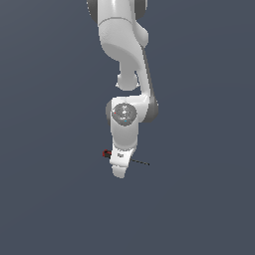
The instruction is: Pick up the object and move it to a goal position.
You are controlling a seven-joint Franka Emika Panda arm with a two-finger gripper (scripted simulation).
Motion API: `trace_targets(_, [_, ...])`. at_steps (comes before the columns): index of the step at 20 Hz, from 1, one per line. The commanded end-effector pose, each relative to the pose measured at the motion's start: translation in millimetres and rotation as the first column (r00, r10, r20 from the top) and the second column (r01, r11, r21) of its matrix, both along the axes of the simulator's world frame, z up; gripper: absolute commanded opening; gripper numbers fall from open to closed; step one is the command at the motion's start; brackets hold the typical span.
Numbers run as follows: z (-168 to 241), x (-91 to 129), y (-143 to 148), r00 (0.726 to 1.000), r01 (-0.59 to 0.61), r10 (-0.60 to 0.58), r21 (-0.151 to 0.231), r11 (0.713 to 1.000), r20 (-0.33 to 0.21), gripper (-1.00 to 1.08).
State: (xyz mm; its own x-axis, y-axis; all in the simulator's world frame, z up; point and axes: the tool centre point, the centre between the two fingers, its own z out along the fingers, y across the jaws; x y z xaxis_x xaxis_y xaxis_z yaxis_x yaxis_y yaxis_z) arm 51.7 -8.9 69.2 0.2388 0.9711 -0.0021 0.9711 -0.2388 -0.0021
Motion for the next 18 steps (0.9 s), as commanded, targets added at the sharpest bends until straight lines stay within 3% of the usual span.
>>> trace_targets(1, [20, -8, 19, 1.000, -0.001, 0.001, -0.001, 1.000, 0.002, -1.00])
trace_targets(18, [170, -65, 163, 1.000, -0.002, 0.002, -0.002, 1.000, 0.002, -1.00])
